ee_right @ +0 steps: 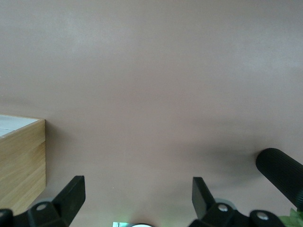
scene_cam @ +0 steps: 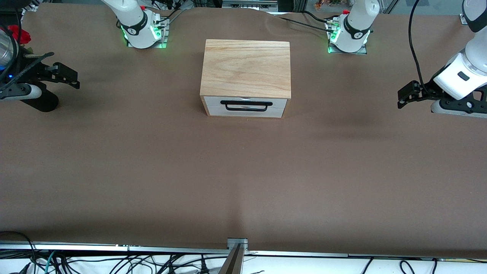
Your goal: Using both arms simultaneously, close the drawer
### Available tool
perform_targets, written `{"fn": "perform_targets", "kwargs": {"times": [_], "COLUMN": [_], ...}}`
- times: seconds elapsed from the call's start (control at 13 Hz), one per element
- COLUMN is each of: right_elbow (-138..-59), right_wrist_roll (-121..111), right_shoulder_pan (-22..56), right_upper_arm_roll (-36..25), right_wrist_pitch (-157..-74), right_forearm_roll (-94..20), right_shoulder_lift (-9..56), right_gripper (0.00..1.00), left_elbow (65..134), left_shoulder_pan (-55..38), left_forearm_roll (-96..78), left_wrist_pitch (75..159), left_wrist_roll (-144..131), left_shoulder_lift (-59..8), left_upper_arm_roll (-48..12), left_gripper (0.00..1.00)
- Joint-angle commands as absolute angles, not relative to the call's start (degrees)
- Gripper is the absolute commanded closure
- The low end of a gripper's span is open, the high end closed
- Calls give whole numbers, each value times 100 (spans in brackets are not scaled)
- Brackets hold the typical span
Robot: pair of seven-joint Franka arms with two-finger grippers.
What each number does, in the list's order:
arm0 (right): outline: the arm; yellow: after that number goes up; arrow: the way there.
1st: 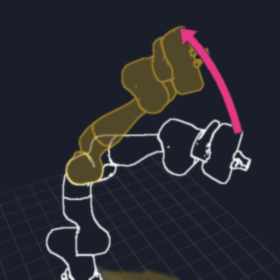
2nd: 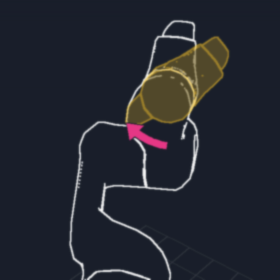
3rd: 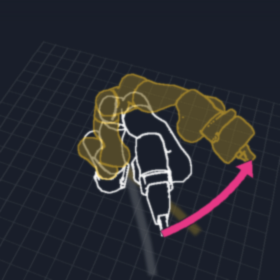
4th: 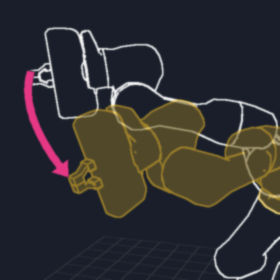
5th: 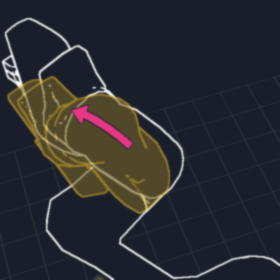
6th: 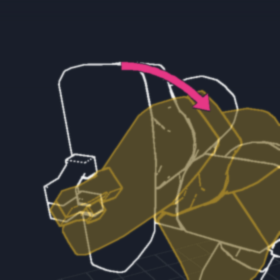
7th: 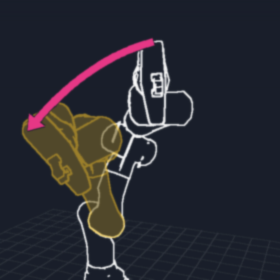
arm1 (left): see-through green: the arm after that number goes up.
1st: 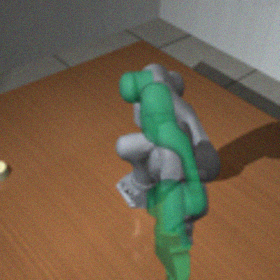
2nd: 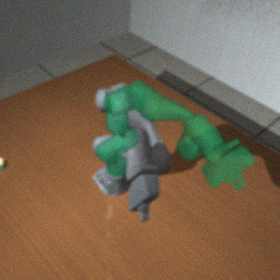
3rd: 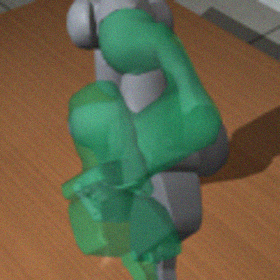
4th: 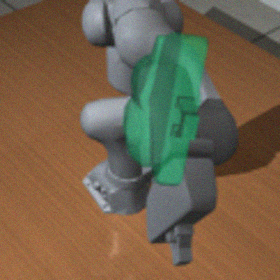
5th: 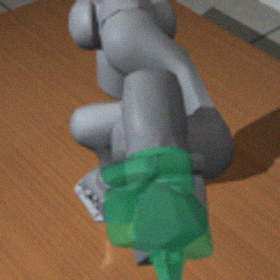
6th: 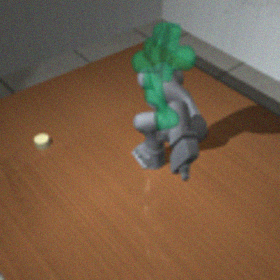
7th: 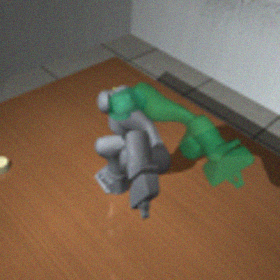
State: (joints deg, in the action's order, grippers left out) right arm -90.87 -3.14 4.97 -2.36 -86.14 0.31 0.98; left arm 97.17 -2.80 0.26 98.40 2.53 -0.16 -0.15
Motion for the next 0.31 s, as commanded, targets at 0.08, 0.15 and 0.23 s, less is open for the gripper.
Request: {"fn": "perform_targets", "kwargs": {"times": [0.08,0.15,0.23], "right_elbow": [-8991,-9009,-9009], "right_wrist_roll": [-387,-378,-369], "right_shoulder_pan": [422,422,422], "right_upper_arm_roll": [-176,-167,-167], "right_wrist_pitch": [-8552,-8552,-8543], "right_forearm_roll": [105,105,114], "right_shoulder_lift": [97,97,88], "right_gripper": [0,0,0], "left_elbow": [9721,9721,9721], "left_shoulder_pan": [-299,-299,-290], "left_forearm_roll": [211,211,211], "left_wrist_pitch": [9773,9773,9773], "left_wrist_roll": [167,167,167], "left_shoulder_lift": [53,53,53], "left_upper_arm_roll": [-53,-44,-35], "left_gripper": [0,0,0]}}
